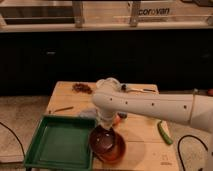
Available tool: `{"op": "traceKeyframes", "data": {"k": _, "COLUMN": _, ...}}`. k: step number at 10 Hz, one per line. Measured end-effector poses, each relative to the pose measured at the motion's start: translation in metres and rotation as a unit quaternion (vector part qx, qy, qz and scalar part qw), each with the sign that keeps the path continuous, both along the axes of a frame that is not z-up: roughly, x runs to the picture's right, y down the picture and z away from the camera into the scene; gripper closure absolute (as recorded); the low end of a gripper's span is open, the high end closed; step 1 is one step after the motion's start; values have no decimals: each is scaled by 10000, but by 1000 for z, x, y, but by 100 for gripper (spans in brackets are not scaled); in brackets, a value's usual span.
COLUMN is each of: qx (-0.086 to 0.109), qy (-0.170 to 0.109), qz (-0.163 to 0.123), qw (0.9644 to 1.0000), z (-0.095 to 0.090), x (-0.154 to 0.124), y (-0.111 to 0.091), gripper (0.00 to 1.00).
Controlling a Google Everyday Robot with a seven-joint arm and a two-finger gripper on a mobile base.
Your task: Stack bowls into tray
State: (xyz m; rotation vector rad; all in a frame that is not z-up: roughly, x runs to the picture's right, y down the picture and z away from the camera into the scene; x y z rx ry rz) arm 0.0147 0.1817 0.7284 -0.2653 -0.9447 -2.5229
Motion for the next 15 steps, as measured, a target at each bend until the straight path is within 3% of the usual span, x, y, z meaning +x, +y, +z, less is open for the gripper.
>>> {"op": "traceKeyframes", "data": {"k": 3, "qx": -192, "qy": 47, "qz": -56, "qw": 9998, "z": 2, "x": 9, "y": 1, "gripper": 100}}
{"op": "traceKeyframes", "data": {"k": 6, "qx": -280, "qy": 2, "qz": 13, "qw": 9996, "z": 3, "x": 26, "y": 5, "gripper": 100}}
{"op": "traceKeyframes", "data": {"k": 12, "qx": -408, "qy": -202, "qz": 138, "qw": 9989, "z": 16, "x": 31, "y": 11, "gripper": 100}}
{"op": "traceKeyframes", "data": {"k": 13, "qx": -434, "qy": -189, "qz": 176, "qw": 9987, "z": 19, "x": 32, "y": 12, "gripper": 98}}
{"op": "traceKeyframes", "data": {"k": 15, "qx": -492, "qy": -122, "qz": 273, "qw": 9983, "z": 23, "x": 38, "y": 14, "gripper": 81}}
